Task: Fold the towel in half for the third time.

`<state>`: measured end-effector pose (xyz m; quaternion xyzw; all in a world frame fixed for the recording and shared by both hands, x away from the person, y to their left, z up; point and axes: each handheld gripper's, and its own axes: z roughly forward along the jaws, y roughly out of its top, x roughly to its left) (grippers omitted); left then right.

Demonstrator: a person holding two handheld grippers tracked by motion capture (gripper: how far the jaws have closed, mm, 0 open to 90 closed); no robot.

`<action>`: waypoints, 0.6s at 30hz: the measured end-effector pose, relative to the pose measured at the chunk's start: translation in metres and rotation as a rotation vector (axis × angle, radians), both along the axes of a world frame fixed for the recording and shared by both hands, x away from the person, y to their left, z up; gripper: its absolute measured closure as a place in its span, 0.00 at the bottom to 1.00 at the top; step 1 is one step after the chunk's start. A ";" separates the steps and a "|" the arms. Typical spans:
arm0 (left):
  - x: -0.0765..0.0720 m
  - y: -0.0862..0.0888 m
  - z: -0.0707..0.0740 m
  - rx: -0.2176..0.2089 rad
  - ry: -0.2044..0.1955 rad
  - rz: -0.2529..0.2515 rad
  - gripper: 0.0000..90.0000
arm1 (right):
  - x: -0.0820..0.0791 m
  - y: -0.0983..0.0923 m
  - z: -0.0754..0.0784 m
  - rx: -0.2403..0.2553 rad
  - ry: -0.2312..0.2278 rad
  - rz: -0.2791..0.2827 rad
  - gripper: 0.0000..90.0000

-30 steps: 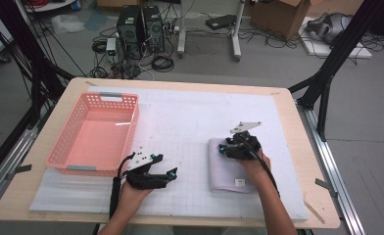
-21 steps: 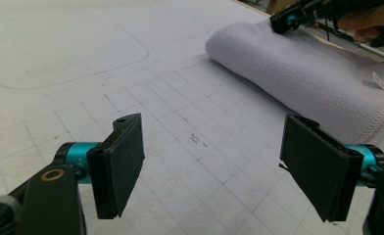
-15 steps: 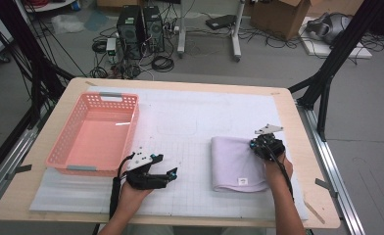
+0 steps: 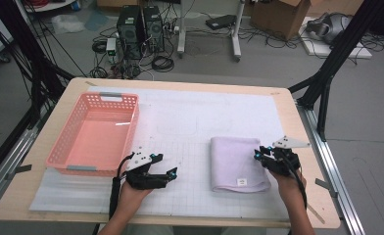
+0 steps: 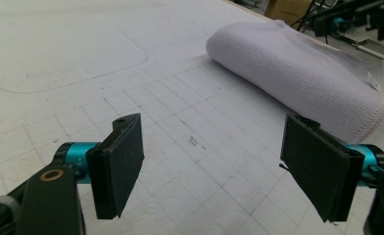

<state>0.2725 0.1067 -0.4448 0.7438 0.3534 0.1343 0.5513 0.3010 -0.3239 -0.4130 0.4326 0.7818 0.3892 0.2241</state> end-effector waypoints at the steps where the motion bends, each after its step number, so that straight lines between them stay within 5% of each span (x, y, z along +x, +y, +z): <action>1: 0.000 0.000 0.000 -0.003 0.000 0.002 0.27 | -0.005 0.001 -0.003 0.016 0.016 0.025 0.77; 5: 0.001 0.000 0.001 -0.019 0.005 0.014 0.23 | -0.026 0.005 -0.010 0.009 0.029 0.096 0.78; 7: 0.001 0.001 0.001 -0.015 0.007 0.020 0.21 | -0.033 0.005 -0.014 -0.047 0.035 0.092 0.79; 11: 0.001 0.001 0.001 -0.027 0.005 0.013 0.21 | -0.047 -0.007 -0.019 -0.079 0.029 0.076 0.81; 18: 0.001 0.005 0.004 -0.042 -0.008 0.021 0.21 | -0.064 -0.028 -0.015 -0.012 0.000 0.035 0.76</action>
